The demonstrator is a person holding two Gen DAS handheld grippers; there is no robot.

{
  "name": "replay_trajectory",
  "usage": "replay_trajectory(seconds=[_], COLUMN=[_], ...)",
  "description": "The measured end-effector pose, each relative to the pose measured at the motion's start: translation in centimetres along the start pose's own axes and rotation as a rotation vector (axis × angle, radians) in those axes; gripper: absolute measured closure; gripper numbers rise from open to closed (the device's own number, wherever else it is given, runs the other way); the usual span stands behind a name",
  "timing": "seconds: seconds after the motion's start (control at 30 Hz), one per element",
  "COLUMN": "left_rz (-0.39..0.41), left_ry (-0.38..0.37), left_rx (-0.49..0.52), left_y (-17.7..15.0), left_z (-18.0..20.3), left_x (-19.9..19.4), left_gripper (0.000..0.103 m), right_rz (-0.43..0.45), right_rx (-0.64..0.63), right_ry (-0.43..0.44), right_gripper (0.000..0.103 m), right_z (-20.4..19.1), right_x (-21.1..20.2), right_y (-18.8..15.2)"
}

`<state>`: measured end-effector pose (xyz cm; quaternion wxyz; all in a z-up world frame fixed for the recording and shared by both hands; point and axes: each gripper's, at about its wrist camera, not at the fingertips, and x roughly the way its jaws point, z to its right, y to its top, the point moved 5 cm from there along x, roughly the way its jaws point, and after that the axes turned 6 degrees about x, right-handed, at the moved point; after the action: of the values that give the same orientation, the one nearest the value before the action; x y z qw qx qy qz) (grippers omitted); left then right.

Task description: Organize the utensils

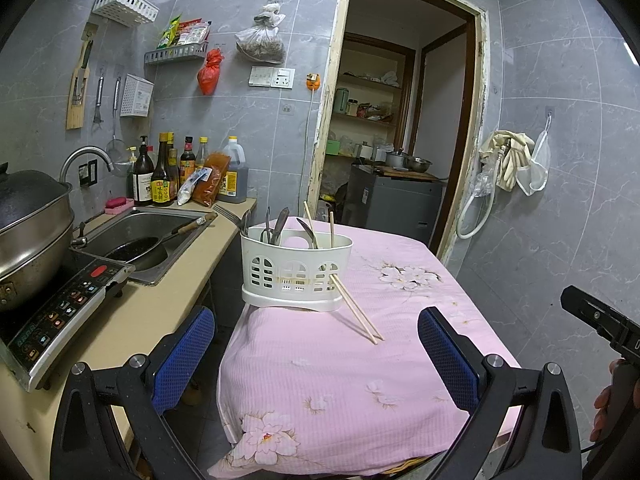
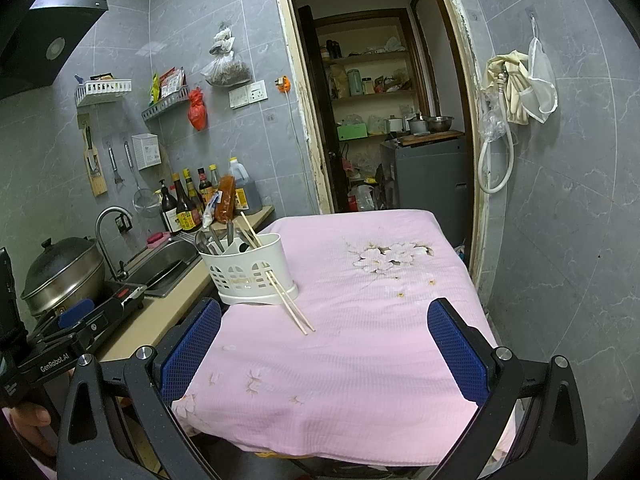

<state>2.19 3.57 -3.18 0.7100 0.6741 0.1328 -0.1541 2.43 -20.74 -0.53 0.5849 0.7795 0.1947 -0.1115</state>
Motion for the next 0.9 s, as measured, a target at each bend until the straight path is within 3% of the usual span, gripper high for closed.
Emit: replay_trajectory(seconds=[0.9], left_rz=[-0.046], left_ry=[0.054], left_rx=[0.021], left_y=[-0.6], left_z=[-0.7], left_x=[0.6], left_gripper=[0.001], right_rz=[-0.029], right_rx=[0.014], right_ry=[-0.007], right_gripper=[0.002], right_z=[0.4], right_x=[0.7], right_y=[-1.6])
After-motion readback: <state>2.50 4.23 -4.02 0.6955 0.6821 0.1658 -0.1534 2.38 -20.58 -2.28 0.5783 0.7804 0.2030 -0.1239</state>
